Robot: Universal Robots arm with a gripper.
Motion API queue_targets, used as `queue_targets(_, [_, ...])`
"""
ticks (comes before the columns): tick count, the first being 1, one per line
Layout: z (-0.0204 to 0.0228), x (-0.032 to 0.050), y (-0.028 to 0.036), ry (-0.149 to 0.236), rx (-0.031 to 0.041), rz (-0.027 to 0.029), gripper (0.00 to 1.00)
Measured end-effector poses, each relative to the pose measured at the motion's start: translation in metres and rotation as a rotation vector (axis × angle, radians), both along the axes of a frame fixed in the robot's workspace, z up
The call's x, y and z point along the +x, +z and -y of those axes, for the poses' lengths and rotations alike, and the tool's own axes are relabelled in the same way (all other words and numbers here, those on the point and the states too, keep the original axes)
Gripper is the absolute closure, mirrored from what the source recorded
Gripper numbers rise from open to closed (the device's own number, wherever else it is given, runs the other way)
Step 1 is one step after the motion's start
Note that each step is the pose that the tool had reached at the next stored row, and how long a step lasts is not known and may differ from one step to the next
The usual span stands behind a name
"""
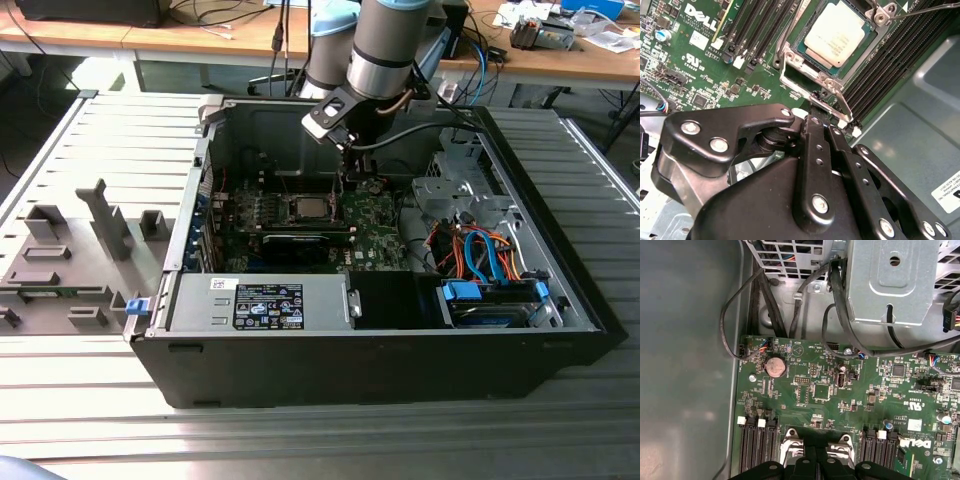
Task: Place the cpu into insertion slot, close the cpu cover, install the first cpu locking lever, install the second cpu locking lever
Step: 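Close the cpu cover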
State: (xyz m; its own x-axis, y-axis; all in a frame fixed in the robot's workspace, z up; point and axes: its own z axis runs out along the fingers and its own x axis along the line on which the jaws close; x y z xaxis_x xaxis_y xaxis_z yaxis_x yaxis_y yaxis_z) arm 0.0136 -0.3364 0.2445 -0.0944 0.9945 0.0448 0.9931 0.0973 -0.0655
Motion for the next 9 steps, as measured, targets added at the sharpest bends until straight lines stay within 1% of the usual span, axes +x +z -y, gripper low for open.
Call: queue_targets(9, [0.0,-0.0028,0.0,0.0,0.0,0.0,0.89])
